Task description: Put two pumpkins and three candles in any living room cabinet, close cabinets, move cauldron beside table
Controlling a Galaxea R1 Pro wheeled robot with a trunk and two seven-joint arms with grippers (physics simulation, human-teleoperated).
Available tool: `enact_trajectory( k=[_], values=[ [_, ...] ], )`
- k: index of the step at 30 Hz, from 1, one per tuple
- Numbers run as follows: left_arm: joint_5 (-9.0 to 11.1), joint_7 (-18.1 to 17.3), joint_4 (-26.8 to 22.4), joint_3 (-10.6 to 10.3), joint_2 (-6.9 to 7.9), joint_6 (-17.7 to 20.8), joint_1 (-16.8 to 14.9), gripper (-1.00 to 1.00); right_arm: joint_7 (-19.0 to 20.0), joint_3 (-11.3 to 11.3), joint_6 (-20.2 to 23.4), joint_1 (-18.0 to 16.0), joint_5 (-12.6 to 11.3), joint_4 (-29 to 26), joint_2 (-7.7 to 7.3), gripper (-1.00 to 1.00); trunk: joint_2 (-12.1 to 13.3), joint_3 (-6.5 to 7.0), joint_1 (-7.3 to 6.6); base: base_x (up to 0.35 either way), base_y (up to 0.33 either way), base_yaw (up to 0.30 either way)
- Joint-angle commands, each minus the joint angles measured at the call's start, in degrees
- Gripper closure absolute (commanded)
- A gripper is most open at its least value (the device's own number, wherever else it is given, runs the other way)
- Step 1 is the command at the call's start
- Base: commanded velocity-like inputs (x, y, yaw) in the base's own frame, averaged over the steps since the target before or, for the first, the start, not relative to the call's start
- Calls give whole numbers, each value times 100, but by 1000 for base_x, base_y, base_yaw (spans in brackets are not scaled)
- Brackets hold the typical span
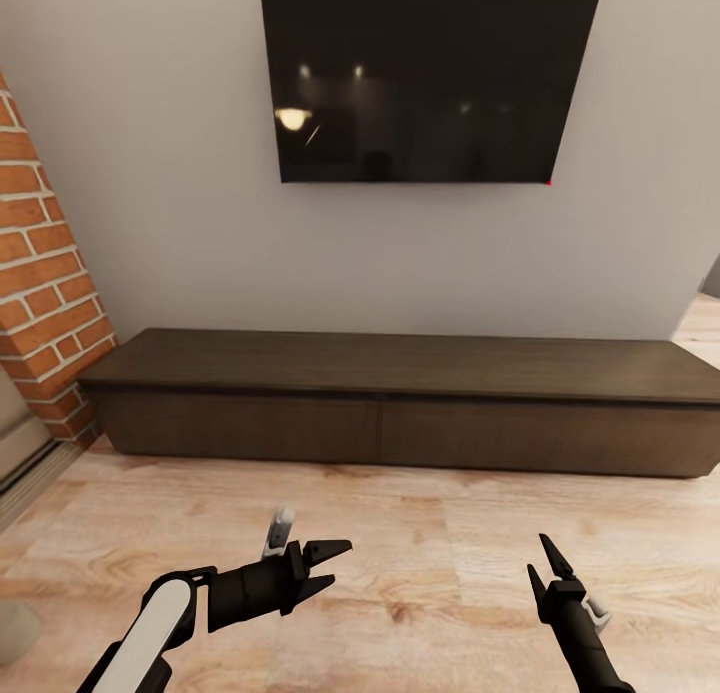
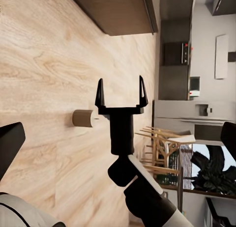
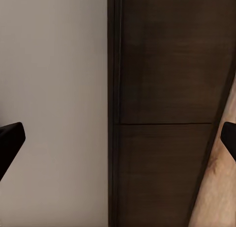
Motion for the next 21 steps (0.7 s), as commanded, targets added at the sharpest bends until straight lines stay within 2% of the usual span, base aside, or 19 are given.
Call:
enact_trajectory(
  k=[1,21],
  values=[
    [-24,-30,3,-1,6,9,-3,-100,14,-1,48,-3,-58,2,1,-100,-2,-5,1,230,52,0],
    [-24,-30,7,-126,8,9,-3,-100,5,8,10,-3,-48,2,7,-100,-2,-5,1,320,16,0]
  ],
)
